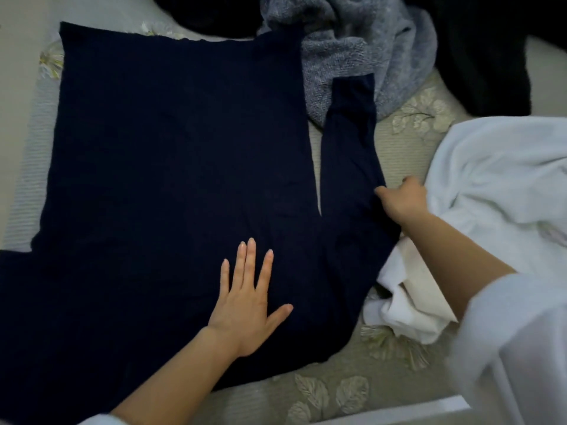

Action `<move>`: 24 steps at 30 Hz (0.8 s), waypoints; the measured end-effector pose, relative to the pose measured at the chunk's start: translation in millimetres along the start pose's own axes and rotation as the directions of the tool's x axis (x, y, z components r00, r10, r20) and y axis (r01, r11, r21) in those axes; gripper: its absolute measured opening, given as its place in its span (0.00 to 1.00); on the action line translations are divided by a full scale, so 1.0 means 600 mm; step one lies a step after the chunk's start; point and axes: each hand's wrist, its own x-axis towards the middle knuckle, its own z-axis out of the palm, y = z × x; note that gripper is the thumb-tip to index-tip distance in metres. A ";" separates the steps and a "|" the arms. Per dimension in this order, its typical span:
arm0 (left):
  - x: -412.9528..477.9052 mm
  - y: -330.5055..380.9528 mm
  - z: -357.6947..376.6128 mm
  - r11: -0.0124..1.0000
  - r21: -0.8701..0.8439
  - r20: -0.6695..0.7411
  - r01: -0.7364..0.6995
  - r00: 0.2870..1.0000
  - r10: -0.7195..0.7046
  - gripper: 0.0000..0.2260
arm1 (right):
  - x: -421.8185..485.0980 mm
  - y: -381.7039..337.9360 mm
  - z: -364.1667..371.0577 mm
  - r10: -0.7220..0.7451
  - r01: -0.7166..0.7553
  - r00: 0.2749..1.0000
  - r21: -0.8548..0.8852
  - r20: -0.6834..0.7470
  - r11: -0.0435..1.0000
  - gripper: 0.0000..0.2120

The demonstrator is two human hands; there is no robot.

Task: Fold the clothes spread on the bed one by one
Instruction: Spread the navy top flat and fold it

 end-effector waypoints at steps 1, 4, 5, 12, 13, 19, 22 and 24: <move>0.001 0.008 0.002 1.000 -0.009 0.004 0.014 1.000 -0.014 0.40 | 0.006 0.000 -0.002 0.017 -0.017 1.000 0.040 0.014 0.999 0.35; 0.009 0.035 0.005 0.998 -0.065 0.006 0.013 1.000 -0.012 0.43 | 0.015 -0.009 -0.006 0.076 -0.107 0.990 0.280 0.120 0.954 0.26; 0.013 0.045 0.006 0.996 -0.086 0.004 -0.001 1.000 0.002 0.43 | 0.015 -0.011 -0.009 0.085 -0.142 0.981 0.346 0.174 0.927 0.23; 0.039 0.100 -0.010 0.982 -0.084 -0.045 -0.168 0.985 0.165 0.49 | -0.013 -0.018 -0.097 0.216 -0.247 0.965 0.796 0.149 0.553 0.09; 0.040 0.106 -0.010 0.981 -0.066 -0.029 -0.182 0.983 0.180 0.48 | -0.022 -0.014 -0.116 0.249 -0.200 0.965 0.851 0.084 0.486 0.05; 0.033 0.113 -0.010 0.986 -0.075 -0.003 -0.149 0.989 0.149 0.43 | -0.085 -0.021 -0.148 0.247 0.163 0.929 0.902 -0.278 0.401 0.14; 0.017 0.106 -0.005 0.969 -0.135 0.020 -0.205 0.978 0.209 0.38 | -0.104 -0.075 -0.109 -0.103 0.459 0.781 0.454 -0.616 0.763 0.16; 0.001 0.098 0.003 0.958 -0.149 0.026 -0.246 0.967 0.252 0.33 | -0.127 -0.123 -0.065 -0.434 0.598 0.766 0.278 -0.475 0.752 0.09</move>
